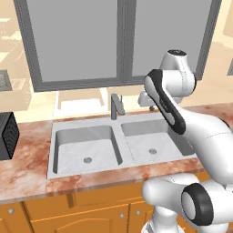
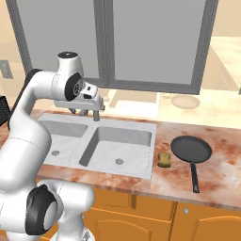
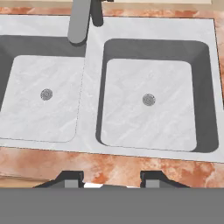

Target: Pick the pan and sponge and place them into the sink. Then turn on the water.

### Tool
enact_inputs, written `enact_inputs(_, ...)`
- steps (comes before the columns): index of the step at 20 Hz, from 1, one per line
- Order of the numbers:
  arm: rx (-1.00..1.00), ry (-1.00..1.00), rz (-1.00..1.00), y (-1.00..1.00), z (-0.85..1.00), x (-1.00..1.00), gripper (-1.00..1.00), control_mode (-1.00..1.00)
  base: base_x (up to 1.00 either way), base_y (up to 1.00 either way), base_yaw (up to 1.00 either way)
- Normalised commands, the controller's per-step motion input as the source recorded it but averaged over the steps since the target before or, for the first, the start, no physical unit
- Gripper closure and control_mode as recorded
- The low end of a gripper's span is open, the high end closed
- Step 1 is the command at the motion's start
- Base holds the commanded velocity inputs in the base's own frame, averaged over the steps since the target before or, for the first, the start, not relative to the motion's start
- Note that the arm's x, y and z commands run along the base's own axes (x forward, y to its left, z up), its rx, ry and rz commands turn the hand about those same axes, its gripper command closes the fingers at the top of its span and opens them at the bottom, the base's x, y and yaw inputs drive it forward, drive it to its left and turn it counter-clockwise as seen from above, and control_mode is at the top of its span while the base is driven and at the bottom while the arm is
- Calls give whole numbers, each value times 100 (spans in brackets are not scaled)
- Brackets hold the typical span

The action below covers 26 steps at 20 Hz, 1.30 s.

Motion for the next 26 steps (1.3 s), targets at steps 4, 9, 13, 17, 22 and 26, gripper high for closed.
enact_inputs(4, 0, 0, 0, -3, -5, 0, -100, -100, 0, 0, 0)
enact_inputs(9, 0, 0, 0, -24, -6, 0, -100, -100, 0, 0, 0)
enact_inputs(13, 0, 0, 0, -33, -14, 0, -100, -100, 0, 0, 0)
enact_inputs(17, -10, 0, 0, -34, -34, 0, -100, -100, 0, 0, 0)
enact_inputs(22, -13, 0, 0, -42, -40, 0, -100, -100, 0, 0, 0)
enact_inputs(26, 0, 0, 0, -52, -17, 0, -100, -100, 0, 0, 0)
